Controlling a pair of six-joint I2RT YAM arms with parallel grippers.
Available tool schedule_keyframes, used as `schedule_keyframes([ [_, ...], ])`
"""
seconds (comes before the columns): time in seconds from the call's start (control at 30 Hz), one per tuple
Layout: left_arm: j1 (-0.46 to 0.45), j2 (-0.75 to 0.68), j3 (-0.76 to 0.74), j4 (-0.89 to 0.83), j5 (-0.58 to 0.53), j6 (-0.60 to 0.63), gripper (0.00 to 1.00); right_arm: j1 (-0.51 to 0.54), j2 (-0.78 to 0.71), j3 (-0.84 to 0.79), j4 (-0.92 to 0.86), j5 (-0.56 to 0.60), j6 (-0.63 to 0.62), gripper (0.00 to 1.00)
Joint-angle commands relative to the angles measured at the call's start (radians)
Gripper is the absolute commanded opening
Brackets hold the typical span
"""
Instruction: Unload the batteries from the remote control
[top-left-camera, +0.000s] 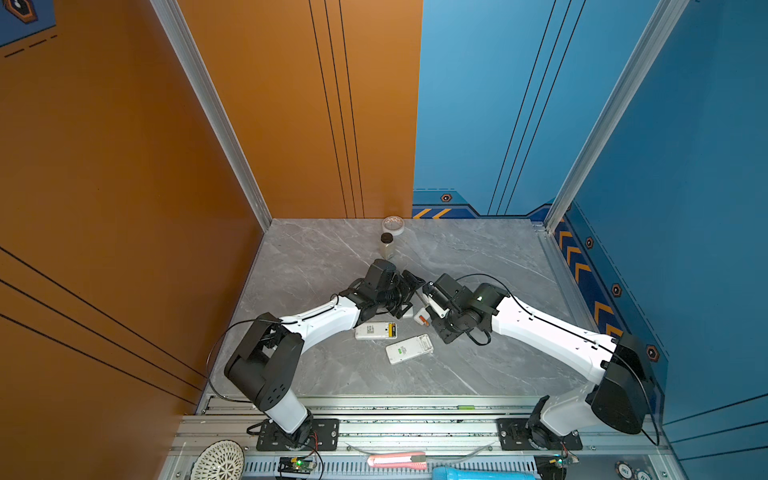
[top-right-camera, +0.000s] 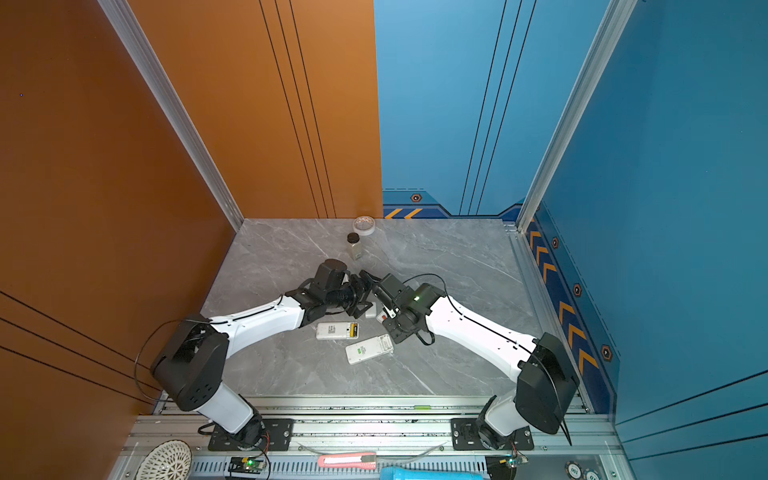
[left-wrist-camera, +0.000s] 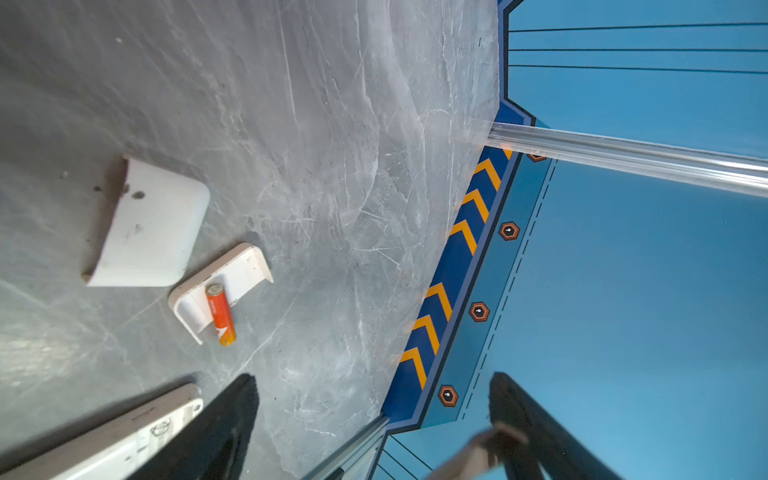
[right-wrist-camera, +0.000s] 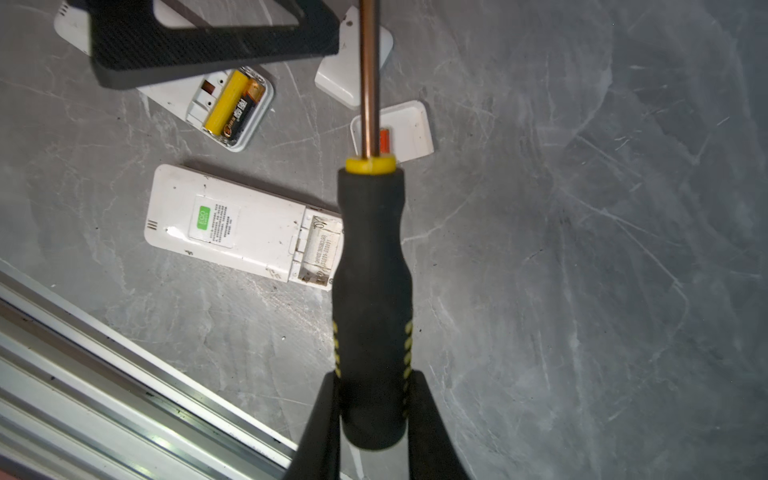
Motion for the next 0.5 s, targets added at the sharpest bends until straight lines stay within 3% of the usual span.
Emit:
schedule_keyframes([
  [0.0, -0.006, -0.010, -0.036, 0.019, -0.005, -0.070, 0.74, 0.043, -0.013, 0.038, -0.031, 0.148, -0.036, 0.05],
  [0.1, -0.004, -0.017, -0.050, 0.020, -0.009, -0.074, 0.53, 0.061, 0.002, 0.050, -0.047, 0.216, -0.044, 0.05],
  [0.33, 0.018, -0.014, -0.082, 0.044, -0.004, -0.090, 0.00, 0.089, 0.007, 0.089, -0.051, 0.228, -0.088, 0.05],
  [0.4, 0.028, -0.020, -0.078, 0.064, 0.004, -0.091, 0.00, 0.083, -0.006, 0.095, -0.041, 0.172, -0.091, 0.11],
  [0.47, 0.040, -0.023, -0.071, 0.093, 0.023, -0.100, 0.00, 0.061, -0.027, 0.100, -0.014, 0.072, -0.086, 0.32],
])
